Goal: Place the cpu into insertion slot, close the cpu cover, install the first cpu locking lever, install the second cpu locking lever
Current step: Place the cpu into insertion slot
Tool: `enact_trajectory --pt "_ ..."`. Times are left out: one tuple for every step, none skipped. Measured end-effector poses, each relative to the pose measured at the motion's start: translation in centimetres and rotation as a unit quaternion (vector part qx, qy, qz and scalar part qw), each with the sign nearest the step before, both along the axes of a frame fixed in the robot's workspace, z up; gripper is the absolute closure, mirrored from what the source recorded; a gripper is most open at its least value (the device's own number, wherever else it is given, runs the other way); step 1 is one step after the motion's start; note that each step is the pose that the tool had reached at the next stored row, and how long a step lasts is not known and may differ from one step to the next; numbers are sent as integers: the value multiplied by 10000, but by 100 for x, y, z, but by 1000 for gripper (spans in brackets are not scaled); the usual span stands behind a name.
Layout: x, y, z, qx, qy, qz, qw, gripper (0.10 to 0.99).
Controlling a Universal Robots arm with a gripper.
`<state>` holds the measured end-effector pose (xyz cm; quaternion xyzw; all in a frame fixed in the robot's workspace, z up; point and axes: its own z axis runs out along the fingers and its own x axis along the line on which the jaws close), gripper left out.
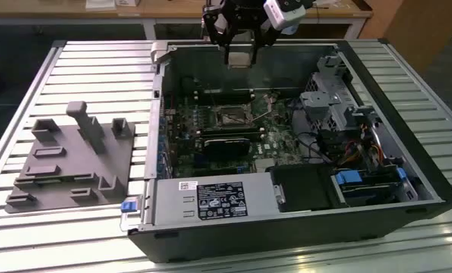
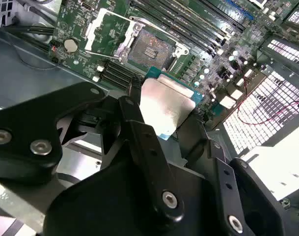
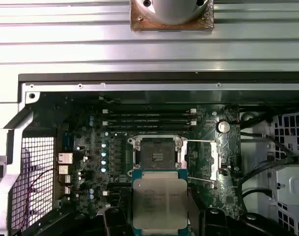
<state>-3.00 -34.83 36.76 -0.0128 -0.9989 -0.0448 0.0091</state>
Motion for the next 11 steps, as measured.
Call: enact_trajectory --pt "0 0 0 0 0 0 10000 549" --pt "0 0 0 0 0 0 10000 549" --pt "0 0 0 0 0 0 10000 549" --pt "0 0 0 0 0 0 10000 549" --pt "0 0 0 0 0 0 10000 549" --pt "0 0 0 -1 -1 0 10000 549" --pt "0 0 -2 0 -5 0 10000 549" --pt "0 1 -7 1 -11 0 10000 549" --pt "0 0 -11 0 -16 0 10000 549" --pt "0 0 -17 0 -19 0 10000 549" --pt "0 0 -25 0 -22 0 10000 549"
